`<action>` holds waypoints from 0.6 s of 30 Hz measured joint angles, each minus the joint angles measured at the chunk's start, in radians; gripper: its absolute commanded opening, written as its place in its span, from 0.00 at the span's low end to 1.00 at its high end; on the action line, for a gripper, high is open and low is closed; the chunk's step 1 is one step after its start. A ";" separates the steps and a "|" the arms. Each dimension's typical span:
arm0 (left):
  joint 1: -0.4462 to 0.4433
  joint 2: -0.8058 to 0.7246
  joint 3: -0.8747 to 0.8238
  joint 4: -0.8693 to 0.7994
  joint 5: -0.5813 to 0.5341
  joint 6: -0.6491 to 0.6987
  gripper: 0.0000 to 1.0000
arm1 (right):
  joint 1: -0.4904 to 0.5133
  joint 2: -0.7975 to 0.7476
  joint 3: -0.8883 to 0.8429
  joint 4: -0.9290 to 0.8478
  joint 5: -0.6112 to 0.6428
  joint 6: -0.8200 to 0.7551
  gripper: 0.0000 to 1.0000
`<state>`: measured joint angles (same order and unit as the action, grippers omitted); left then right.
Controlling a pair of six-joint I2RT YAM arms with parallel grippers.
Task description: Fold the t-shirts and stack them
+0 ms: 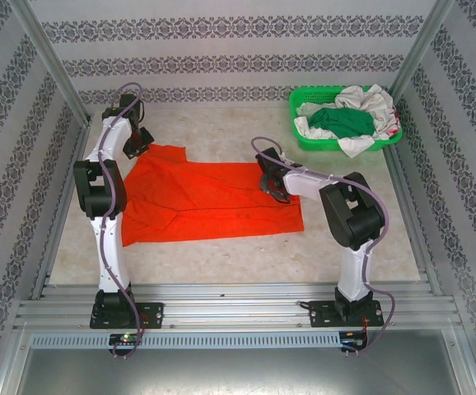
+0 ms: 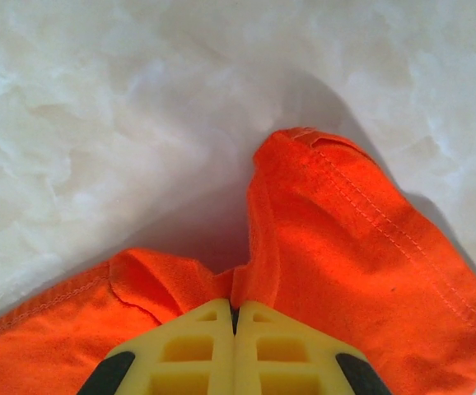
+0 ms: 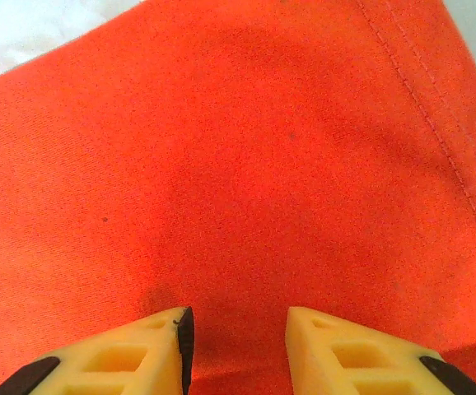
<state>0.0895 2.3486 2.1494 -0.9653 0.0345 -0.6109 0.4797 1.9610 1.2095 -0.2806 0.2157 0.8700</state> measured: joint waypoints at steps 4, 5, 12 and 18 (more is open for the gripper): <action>0.000 0.000 -0.002 -0.007 0.000 0.006 0.00 | 0.016 -0.050 -0.068 0.021 -0.017 0.023 0.36; 0.000 -0.001 -0.005 -0.007 0.000 0.008 0.00 | 0.022 -0.056 -0.075 0.021 -0.023 0.026 0.36; 0.000 -0.004 -0.051 -0.008 0.005 0.014 0.00 | 0.033 -0.086 -0.094 0.013 -0.039 0.016 0.39; 0.000 -0.004 -0.051 -0.009 0.018 0.014 0.00 | -0.015 -0.082 0.027 -0.019 0.019 -0.027 0.53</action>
<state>0.0895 2.3444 2.0979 -0.9745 0.0525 -0.5972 0.4648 1.8786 1.2362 -0.2993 0.2352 0.8425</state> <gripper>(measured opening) 0.044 0.516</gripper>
